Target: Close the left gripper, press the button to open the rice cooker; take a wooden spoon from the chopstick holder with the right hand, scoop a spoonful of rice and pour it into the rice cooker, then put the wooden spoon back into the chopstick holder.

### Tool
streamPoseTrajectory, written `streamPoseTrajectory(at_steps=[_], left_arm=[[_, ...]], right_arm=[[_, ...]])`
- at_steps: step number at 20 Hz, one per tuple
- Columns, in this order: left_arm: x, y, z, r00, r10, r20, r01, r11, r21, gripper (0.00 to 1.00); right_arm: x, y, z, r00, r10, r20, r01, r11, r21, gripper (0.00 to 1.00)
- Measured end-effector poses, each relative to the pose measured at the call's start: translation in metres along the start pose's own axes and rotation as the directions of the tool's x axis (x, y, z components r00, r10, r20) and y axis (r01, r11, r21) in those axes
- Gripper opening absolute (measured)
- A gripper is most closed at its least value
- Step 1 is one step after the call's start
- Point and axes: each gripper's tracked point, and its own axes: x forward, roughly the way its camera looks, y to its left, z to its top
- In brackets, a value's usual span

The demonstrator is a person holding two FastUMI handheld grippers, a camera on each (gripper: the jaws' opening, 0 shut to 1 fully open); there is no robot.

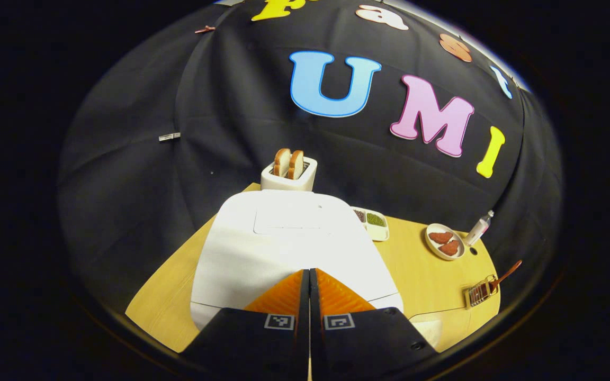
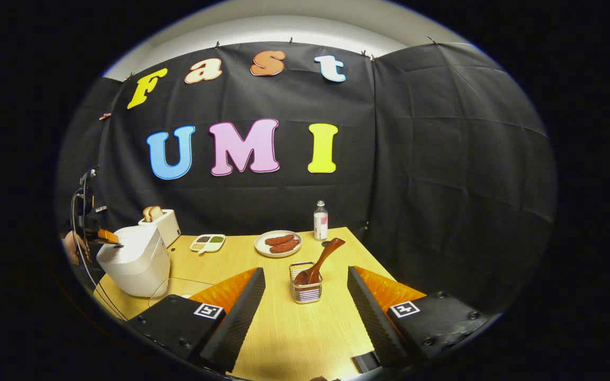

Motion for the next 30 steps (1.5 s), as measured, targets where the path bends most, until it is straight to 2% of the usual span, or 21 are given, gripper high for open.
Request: streamPoseTrajectory(at_steps=[4, 9, 13, 16, 19, 21, 22, 23, 25, 27, 30], left_arm=[[-0.001, 0.0, -0.001, 1.0, 0.011, -0.005, -0.011, 1.0, 0.002, 0.07], [0.002, -0.001, -0.009, 0.999, 0.032, -0.024, -0.03, 0.995, 0.095, 0.07], [-0.002, -0.002, 0.002, 0.999, 0.052, 0.008, -0.053, 0.989, 0.137, 0.07], [-0.025, -0.007, 0.048, 0.982, 0.083, 0.17, -0.115, 0.976, 0.185, 0.08], [-0.07, -0.02, 0.111, 0.929, 0.067, 0.364, -0.165, 0.955, 0.246, 0.09], [-0.101, -0.029, 0.133, 0.897, 0.029, 0.44, -0.166, 0.947, 0.275, 0.08], [-0.116, -0.034, 0.139, 0.884, 0.008, 0.467, -0.161, 0.944, 0.287, 0.13], [-0.131, -0.04, 0.142, 0.874, -0.017, 0.486, -0.147, 0.943, 0.297, 0.08], [-0.16, -0.053, 0.132, 0.865, -0.073, 0.496, -0.094, 0.948, 0.304, 0.08], [-0.185, -0.06, 0.111, 0.868, -0.125, 0.481, -0.024, 0.956, 0.292, 0.09], [-0.208, -0.059, 0.07, 0.885, -0.166, 0.435, 0.047, 0.961, 0.271, 0.09]], right_arm=[[-0.001, -0.015, -0.002, 1.0, -0.025, 0.01, 0.025, 1.0, 0.004, 0.98], [-0.004, -0.026, 0.001, 0.998, -0.043, 0.039, 0.044, 0.999, -0.017, 0.98], [-0.008, -0.026, -0.002, 0.998, -0.045, 0.04, 0.045, 0.999, -0.006, 0.98], [-0.013, -0.023, 0.006, 0.996, -0.051, 0.069, 0.053, 0.998, -0.031, 0.98], [-0.017, -0.013, 0.011, 0.996, -0.041, 0.082, 0.044, 0.999, -0.025, 0.98], [-0.016, -0.007, 0.013, 0.996, -0.041, 0.084, 0.042, 0.999, -0.011, 0.98], [-0.016, -0.004, 0.014, 0.996, -0.043, 0.084, 0.043, 0.999, -0.003, 0.98], [-0.016, -0.001, 0.016, 0.995, -0.044, 0.086, 0.044, 0.999, 0.004, 0.98], [-0.016, 0.002, 0.022, 0.993, -0.056, 0.102, 0.055, 0.998, 0.011, 0.98], [-0.016, 0.005, 0.025, 0.991, -0.073, 0.113, 0.072, 0.997, 0.006, 0.98], [-0.013, 0.011, 0.022, 0.992, -0.087, 0.094, 0.088, 0.996, -0.002, 0.98]])
